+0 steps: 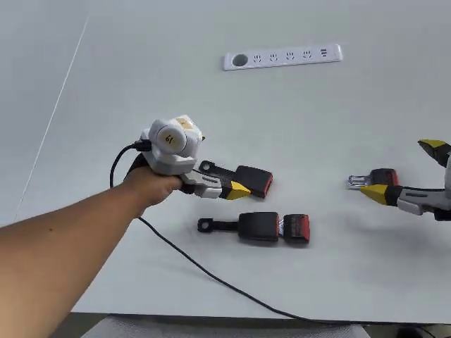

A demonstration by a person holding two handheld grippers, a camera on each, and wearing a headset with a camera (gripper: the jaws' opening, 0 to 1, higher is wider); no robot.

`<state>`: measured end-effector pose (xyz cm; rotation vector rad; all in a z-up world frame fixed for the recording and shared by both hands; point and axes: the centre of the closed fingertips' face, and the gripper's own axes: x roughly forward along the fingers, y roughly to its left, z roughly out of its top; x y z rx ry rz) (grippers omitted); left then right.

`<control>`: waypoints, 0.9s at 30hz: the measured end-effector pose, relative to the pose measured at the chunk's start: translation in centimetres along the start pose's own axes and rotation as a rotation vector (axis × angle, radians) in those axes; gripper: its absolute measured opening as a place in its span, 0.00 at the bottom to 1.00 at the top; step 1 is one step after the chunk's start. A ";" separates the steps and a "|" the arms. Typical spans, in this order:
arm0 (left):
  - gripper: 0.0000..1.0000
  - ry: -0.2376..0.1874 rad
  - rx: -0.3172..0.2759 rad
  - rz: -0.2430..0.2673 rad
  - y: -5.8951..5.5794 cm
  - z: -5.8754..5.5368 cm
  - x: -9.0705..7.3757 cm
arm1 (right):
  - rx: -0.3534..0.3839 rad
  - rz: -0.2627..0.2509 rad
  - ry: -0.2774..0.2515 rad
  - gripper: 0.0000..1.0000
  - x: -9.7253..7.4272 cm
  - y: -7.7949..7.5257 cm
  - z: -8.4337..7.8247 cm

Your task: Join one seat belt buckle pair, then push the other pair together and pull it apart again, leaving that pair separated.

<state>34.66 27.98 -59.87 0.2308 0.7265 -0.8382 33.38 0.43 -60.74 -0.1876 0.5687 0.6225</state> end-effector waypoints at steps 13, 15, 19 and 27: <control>1.00 -0.095 -0.108 0.076 -1.7 -2.2 -6.2 | 0.005 -0.043 -0.055 0.99 -2.2 4.6 0.6; 1.00 -0.106 -0.118 0.086 -1.9 -2.8 -7.2 | -0.005 -0.041 -0.058 0.99 -2.6 5.1 0.6; 1.00 -0.124 -0.128 0.110 -2.3 -4.1 -9.1 | -0.021 -0.037 -0.062 0.99 -3.6 6.3 0.5; 1.00 -0.110 -0.111 0.104 -3.7 -7.0 -11.9 | -0.079 -0.026 -0.081 0.99 -5.5 8.1 0.9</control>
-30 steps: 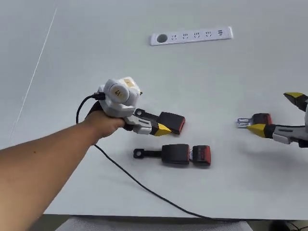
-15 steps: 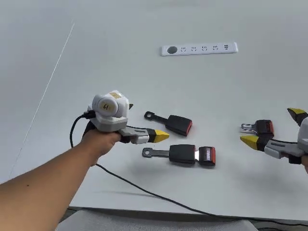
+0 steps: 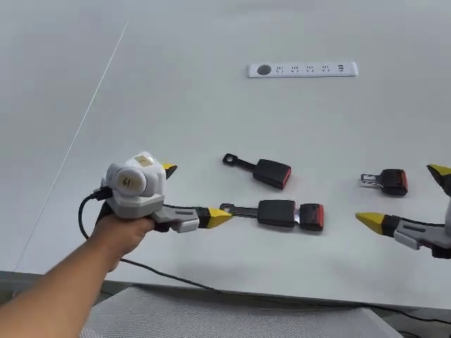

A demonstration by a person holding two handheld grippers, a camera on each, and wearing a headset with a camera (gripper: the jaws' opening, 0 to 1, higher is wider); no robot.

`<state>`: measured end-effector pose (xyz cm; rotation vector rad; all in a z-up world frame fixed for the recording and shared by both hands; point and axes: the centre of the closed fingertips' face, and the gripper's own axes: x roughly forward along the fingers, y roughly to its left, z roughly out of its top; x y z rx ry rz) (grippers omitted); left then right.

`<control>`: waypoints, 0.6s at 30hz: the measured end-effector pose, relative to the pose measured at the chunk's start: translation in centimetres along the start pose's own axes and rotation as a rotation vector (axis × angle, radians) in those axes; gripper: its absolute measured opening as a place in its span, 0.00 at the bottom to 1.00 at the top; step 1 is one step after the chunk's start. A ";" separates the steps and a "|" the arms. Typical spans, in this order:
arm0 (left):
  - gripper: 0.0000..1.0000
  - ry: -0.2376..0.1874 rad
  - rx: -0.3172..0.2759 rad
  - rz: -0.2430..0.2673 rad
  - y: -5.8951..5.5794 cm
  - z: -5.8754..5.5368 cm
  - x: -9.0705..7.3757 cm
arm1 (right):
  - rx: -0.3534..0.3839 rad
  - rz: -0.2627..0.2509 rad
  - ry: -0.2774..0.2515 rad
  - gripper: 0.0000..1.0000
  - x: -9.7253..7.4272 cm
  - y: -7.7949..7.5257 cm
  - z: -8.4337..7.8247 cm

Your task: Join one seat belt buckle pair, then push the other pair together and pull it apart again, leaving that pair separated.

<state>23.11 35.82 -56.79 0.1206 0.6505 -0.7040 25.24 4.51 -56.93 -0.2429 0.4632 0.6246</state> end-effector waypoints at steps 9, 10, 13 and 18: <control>1.00 -0.004 -0.020 0.009 -0.4 -1.4 -1.6 | 0.010 -0.010 -0.004 0.99 -1.5 0.9 -0.6; 1.00 -0.006 -0.022 0.011 -0.4 -1.4 -1.7 | 0.011 -0.011 -0.004 1.00 -1.7 1.0 -0.7; 1.00 -0.023 -0.028 0.017 -0.4 -1.1 -2.0 | 0.015 -0.015 -0.004 1.00 -2.0 1.2 -0.8; 1.00 -0.041 -0.039 0.023 -0.3 -0.9 -2.1 | 0.021 -0.023 -0.008 1.00 -2.2 1.4 -0.7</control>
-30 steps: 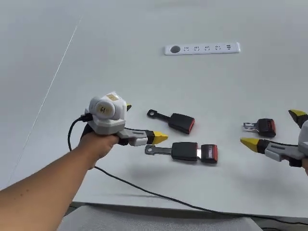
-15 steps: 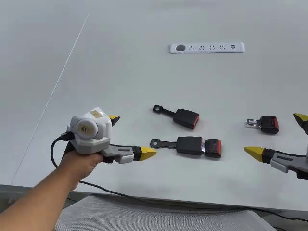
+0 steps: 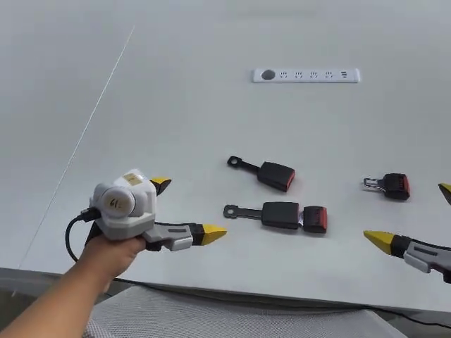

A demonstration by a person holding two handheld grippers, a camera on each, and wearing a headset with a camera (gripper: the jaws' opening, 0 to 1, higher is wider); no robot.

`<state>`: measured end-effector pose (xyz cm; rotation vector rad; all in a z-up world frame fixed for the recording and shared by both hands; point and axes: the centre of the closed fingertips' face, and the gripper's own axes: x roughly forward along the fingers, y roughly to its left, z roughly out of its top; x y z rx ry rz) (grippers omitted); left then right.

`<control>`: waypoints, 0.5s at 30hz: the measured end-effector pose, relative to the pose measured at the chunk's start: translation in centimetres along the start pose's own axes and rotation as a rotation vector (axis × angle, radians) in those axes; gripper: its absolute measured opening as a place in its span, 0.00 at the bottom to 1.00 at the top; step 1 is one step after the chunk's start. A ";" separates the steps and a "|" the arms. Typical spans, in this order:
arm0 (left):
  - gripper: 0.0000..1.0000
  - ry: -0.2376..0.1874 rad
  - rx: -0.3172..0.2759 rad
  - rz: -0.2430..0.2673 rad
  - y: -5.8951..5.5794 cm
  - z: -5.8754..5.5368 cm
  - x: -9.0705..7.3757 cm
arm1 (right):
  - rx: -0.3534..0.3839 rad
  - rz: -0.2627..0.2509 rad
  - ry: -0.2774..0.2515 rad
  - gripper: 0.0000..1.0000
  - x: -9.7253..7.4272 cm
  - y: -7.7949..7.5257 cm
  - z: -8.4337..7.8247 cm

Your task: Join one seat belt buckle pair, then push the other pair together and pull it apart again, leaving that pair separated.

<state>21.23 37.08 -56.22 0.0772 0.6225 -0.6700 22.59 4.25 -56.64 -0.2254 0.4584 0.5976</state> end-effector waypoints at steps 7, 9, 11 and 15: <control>1.00 -0.027 -0.011 0.007 0.3 0.9 -0.3 | -0.004 0.013 -0.023 1.00 0.0 0.5 0.6; 1.00 -0.024 -0.008 0.000 0.3 0.9 -0.3 | -0.052 0.044 -0.007 1.00 0.0 0.9 0.4; 1.00 -0.014 0.013 -0.016 0.1 0.9 -0.4 | -0.058 0.049 -0.006 1.00 0.0 0.9 0.4; 1.00 -0.010 0.043 -0.037 -0.2 1.1 -0.4 | -0.048 0.069 -0.015 1.00 0.1 0.7 0.6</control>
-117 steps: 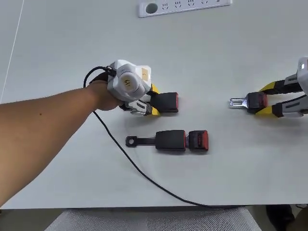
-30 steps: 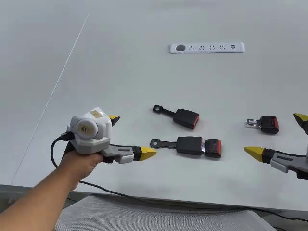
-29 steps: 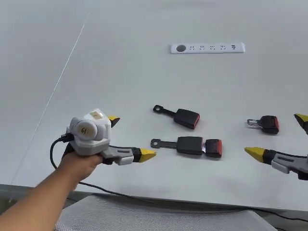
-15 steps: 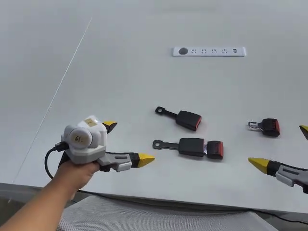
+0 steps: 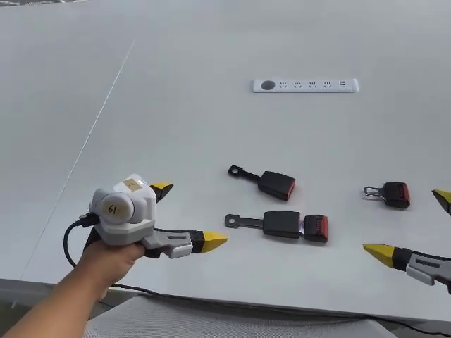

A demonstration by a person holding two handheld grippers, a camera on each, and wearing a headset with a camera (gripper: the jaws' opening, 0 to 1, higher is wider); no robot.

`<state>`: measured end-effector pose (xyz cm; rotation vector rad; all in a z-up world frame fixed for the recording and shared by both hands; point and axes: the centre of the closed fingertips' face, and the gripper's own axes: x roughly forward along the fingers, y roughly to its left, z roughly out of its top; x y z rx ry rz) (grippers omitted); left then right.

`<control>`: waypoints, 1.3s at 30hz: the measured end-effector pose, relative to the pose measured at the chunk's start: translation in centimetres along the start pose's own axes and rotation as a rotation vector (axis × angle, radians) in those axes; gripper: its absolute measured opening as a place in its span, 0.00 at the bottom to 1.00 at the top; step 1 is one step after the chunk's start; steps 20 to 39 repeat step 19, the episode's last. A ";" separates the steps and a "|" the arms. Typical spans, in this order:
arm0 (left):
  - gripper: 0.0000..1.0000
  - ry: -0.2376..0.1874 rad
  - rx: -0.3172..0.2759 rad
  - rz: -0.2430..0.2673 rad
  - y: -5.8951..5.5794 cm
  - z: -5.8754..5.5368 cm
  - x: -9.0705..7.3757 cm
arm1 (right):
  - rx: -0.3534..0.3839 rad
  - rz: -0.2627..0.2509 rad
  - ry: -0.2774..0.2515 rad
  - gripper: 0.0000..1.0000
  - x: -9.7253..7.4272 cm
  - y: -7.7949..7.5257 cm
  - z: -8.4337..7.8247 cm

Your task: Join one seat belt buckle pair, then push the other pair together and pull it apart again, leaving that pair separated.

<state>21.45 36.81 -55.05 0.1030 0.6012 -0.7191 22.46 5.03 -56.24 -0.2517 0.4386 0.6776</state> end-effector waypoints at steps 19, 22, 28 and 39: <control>1.00 -0.121 0.032 -0.062 -0.9 2.4 -0.1 | -0.003 0.045 -0.025 1.00 -0.5 -0.1 0.5; 1.00 -0.121 0.032 -0.062 -0.9 2.4 -0.1 | -0.003 0.045 -0.025 1.00 -0.5 -0.1 0.5; 1.00 -0.121 0.032 -0.062 -0.9 2.4 -0.1 | -0.003 0.045 -0.025 1.00 -0.5 -0.1 0.5; 1.00 -0.121 0.032 -0.062 -0.9 2.4 -0.1 | -0.003 0.045 -0.025 1.00 -0.5 -0.1 0.5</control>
